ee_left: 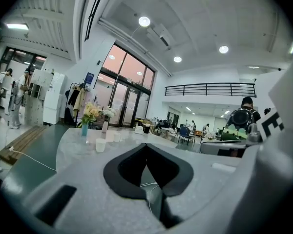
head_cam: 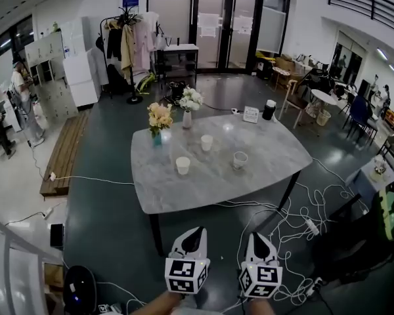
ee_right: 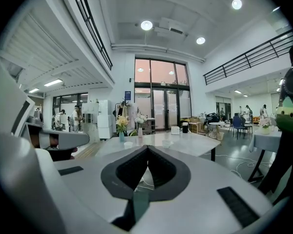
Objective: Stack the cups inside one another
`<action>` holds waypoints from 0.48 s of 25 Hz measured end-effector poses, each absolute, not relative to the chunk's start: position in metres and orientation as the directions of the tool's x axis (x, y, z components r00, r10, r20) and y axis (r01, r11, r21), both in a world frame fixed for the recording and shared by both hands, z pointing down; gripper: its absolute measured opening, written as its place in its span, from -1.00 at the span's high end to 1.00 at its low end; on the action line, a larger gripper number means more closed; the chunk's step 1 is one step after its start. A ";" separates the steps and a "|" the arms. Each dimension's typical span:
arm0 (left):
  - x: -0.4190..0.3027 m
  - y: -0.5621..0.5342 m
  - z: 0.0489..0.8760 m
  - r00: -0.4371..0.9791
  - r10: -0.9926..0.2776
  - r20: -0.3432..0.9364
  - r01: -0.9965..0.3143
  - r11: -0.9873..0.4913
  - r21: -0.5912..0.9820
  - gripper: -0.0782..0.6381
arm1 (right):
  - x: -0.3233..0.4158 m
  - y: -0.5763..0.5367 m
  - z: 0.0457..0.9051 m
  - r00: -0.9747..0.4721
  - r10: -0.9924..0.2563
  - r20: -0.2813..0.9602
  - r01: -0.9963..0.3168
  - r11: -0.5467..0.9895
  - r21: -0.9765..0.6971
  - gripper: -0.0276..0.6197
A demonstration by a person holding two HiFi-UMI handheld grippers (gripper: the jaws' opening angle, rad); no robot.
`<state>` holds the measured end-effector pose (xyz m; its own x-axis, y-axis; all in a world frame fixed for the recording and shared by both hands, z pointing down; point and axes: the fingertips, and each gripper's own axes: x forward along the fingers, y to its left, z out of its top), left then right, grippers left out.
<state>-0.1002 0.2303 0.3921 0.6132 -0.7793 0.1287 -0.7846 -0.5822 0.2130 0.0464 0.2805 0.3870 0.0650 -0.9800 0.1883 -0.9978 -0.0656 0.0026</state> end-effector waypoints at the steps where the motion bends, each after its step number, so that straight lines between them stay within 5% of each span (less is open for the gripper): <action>1: -0.101 0.221 0.392 0.609 -0.783 0.128 -0.788 -0.577 0.215 0.79 | 0.045 0.271 0.387 0.058 -0.980 0.192 -0.998 -0.058 0.005 0.89; 12: -0.116 0.137 0.402 0.584 -0.799 0.140 -0.806 -0.552 0.213 0.79 | 0.032 0.182 0.388 0.028 -0.983 0.182 -1.000 -0.027 0.008 0.89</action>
